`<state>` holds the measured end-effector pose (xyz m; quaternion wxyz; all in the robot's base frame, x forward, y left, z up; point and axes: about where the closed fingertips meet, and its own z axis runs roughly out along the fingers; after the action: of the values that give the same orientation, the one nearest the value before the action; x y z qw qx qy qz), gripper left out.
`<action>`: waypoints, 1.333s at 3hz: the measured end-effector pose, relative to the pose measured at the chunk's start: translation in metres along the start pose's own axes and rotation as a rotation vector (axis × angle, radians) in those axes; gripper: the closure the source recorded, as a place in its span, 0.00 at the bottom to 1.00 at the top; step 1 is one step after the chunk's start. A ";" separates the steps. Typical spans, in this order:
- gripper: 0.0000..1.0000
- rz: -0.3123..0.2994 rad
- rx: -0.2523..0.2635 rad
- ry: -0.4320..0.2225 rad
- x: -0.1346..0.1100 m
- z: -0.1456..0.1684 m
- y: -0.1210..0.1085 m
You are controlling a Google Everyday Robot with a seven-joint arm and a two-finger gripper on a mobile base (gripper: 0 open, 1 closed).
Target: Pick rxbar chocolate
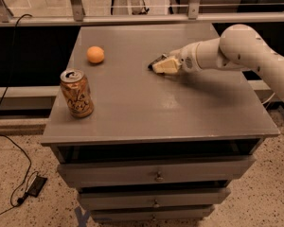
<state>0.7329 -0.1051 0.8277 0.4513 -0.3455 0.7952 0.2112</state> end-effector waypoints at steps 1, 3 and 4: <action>0.87 0.000 0.000 0.000 0.000 0.000 0.000; 1.00 0.000 0.000 0.000 -0.001 -0.001 0.000; 1.00 0.000 0.000 -0.001 -0.001 -0.001 0.000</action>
Offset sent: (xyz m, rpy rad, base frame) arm -0.0105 -0.0217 0.1346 0.1300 -0.2997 0.0971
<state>0.7329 -0.1051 0.8290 0.4515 -0.3456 0.7950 0.2112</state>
